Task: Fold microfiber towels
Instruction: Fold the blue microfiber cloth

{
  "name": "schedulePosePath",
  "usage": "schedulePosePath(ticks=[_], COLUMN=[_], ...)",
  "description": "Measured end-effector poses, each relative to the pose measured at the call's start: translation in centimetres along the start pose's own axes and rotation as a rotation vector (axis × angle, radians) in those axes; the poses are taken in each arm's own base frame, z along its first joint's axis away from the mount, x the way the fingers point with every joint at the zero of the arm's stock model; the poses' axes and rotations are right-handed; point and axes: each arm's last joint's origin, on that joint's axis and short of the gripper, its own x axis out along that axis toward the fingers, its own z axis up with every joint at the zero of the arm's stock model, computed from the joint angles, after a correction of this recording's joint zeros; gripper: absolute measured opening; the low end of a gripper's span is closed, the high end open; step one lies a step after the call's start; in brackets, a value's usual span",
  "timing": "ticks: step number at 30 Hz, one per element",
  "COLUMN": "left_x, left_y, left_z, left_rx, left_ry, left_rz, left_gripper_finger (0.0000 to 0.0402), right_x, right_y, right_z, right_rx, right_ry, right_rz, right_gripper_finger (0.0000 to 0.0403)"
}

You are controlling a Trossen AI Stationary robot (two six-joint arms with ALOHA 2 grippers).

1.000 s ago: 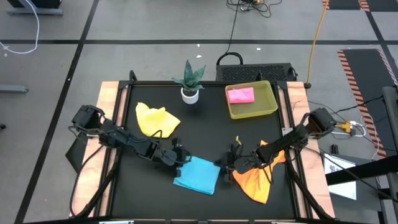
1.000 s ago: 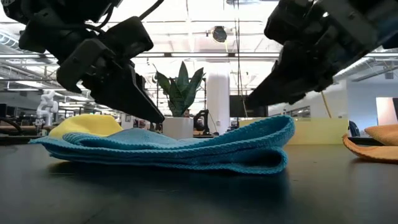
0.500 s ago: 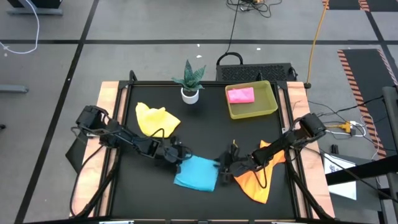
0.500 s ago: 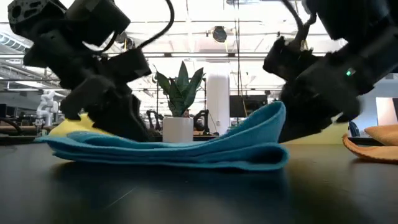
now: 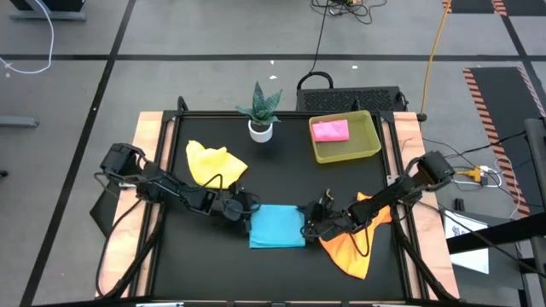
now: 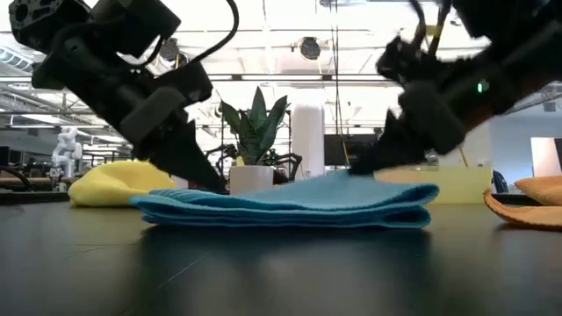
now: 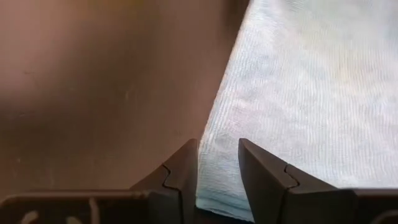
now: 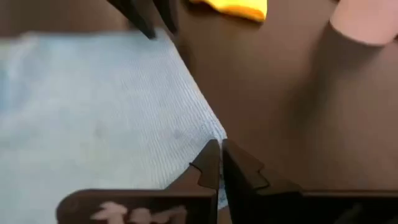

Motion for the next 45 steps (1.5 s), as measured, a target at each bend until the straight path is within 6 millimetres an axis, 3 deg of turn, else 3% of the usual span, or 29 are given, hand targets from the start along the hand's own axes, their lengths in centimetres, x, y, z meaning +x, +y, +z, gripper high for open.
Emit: schedulePosePath(ticks=[6, 15, 21, 25, 28, 36, 45], left_x=[-0.2, 0.1, 0.1, 0.1, 0.1, 0.2, 0.5], left_y=[-0.1, 0.2, 0.2, 0.2, 0.2, 0.1, 1.4], left_z=[0.8, 0.2, 0.0, 0.0, 0.1, 0.5, 0.2], left_rx=[-0.040, -0.011, -0.005, -0.012, -0.024, -0.009, -0.032], left_ry=[-0.057, -0.008, 0.012, 0.008, -0.006, -0.025, 0.039], left_rz=[-0.024, -0.007, 0.002, 0.000, -0.007, -0.038, 0.020], left_gripper_finger=[0.0117, 0.0117, 0.0117, 0.0117, 0.0117, 0.0117, 0.0117], right_x=[-0.7, 0.3, 0.9, -0.2, -1.0, -0.7, 2.1], right_y=[-0.3, -1.9, -3.0, -3.8, -4.3, -3.4, -4.1], right_z=[1.2, 0.0, 0.1, 1.6, 2.6, 2.1, -0.4], right_rx=[0.038, 0.065, 0.077, 0.108, 0.143, 0.128, 0.094], right_ry=[-0.018, 0.056, 0.105, 0.069, 0.034, 0.126, 0.196], right_rz=[0.040, 0.014, 0.053, 0.039, 0.007, 0.228, 0.083], right_gripper_finger=[0.0011, 0.0018, 0.0079, 0.0127, 0.0140, 0.0111, 0.0043])
